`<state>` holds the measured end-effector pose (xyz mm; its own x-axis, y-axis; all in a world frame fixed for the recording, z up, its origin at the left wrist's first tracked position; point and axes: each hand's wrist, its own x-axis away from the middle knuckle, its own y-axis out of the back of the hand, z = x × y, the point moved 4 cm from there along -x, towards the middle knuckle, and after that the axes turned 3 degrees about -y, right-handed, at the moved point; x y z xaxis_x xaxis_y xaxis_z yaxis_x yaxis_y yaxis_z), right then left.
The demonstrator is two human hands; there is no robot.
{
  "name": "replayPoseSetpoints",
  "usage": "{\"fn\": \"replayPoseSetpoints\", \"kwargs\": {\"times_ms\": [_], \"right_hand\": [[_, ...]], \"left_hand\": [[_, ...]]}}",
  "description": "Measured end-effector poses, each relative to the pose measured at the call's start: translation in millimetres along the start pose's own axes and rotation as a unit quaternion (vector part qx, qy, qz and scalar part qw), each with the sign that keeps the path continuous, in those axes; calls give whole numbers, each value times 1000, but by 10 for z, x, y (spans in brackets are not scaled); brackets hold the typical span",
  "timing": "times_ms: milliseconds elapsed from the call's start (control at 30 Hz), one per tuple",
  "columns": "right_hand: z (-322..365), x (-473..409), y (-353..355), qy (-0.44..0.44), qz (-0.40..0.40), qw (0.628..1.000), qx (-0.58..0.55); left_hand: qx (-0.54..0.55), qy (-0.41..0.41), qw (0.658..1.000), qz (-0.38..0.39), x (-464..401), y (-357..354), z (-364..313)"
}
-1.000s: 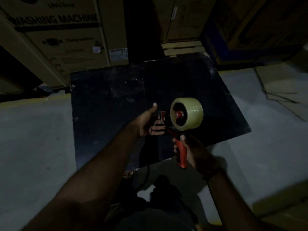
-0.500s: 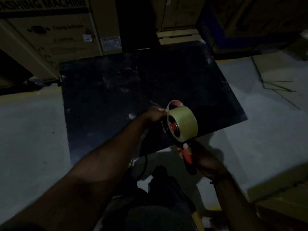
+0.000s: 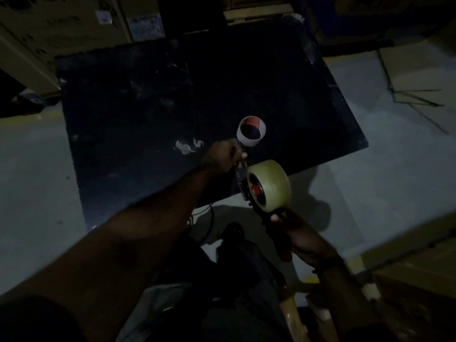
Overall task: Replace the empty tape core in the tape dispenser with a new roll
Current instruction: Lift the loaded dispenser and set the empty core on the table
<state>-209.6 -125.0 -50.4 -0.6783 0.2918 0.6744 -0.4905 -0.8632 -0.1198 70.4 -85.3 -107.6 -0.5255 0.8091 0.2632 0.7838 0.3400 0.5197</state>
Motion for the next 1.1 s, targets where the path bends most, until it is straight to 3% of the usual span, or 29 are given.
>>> {"fn": "replayPoseSetpoints", "kwargs": {"times_ms": [400, 500, 633, 867, 1100], "right_hand": [[-549, -50, 182, -34, -12, 998, 58], [-546, -56, 141, -44, -20, 998, 45], [-573, -62, 140, -85, -40, 996, -2], [-473, -17, 111, -53, -93, 981, 162], [-398, 20, 9, -42, -93, 974, 201]], "left_hand": [[-189, -21, 980, -54, 11, -304, 81], [-170, 26, 979, -105, 31, -270, 88], [-198, 72, 971, -110, 27, -279, 88], [-210, 101, 968, -95, -12, -283, 43], [-213, 114, 967, -79, -26, -258, 1]]}}
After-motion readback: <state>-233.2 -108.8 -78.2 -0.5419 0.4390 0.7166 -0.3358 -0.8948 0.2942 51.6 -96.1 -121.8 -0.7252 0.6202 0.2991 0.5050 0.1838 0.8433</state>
